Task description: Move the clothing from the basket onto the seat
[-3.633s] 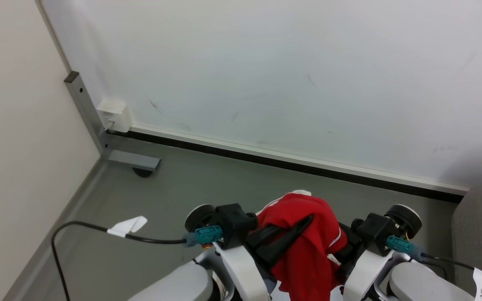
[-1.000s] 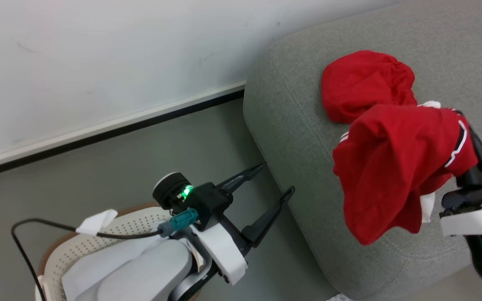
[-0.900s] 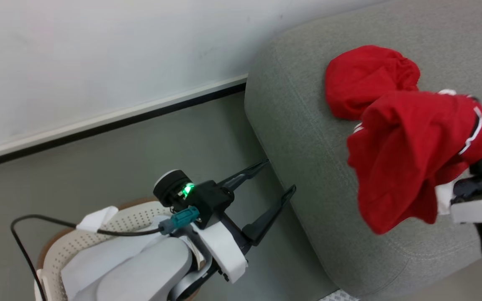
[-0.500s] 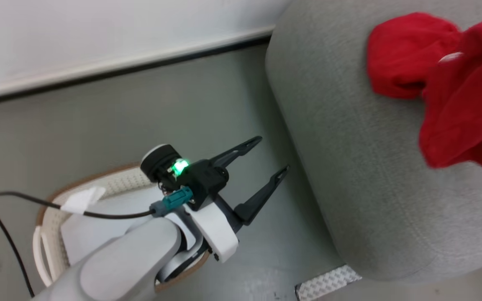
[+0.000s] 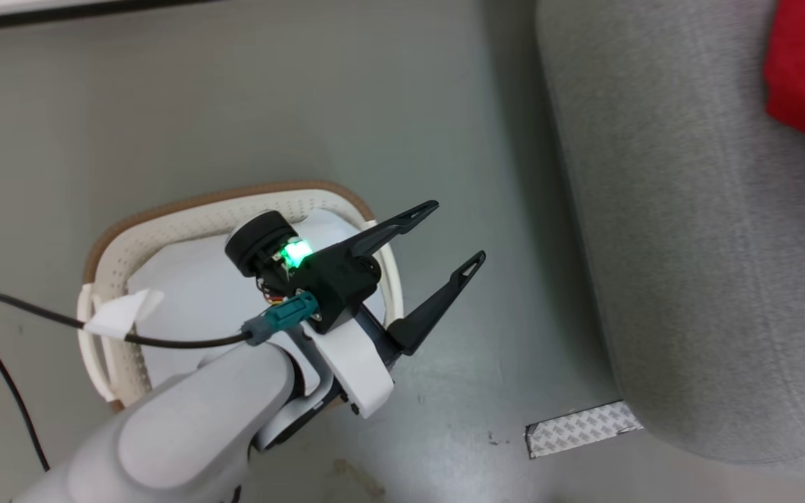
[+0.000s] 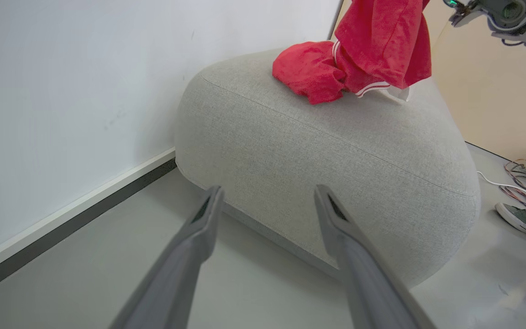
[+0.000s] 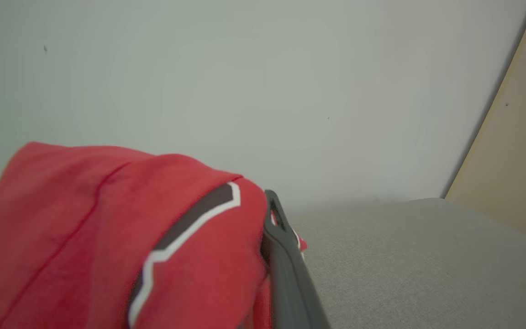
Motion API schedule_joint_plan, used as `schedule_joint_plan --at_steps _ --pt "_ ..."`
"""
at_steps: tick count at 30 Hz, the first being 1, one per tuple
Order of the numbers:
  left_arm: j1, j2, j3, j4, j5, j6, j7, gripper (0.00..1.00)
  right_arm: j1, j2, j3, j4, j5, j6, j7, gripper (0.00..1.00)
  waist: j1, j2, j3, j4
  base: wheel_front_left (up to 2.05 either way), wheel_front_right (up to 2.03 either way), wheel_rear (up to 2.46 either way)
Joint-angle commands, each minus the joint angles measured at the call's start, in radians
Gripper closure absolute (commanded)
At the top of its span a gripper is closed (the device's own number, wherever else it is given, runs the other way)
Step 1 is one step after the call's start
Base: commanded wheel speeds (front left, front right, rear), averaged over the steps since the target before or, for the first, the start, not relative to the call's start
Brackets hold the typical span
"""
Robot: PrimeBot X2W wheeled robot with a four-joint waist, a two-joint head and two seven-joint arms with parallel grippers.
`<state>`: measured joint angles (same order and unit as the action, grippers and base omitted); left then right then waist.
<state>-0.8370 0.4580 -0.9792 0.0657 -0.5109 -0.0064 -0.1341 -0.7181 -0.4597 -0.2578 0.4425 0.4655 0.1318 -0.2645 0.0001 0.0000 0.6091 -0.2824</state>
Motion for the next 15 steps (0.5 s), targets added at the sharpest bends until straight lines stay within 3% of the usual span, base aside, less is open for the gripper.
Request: schedule_joint_plan --at_steps 1,15 --pt "-0.007 0.008 0.0 0.003 0.008 0.002 -0.006 0.0 -0.016 -0.015 0.009 0.036 -0.018 -0.002 0.001 1.0 -0.0001 0.0 0.023 0.023 0.0 0.0 0.0" --pt "-0.002 -0.008 0.004 0.034 -0.014 0.006 -0.04 0.0 -0.044 -0.111 0.18 0.334 -0.025 -0.002 0.197 1.0 -0.0001 0.0 0.021 0.064 0.0 0.0 0.0"
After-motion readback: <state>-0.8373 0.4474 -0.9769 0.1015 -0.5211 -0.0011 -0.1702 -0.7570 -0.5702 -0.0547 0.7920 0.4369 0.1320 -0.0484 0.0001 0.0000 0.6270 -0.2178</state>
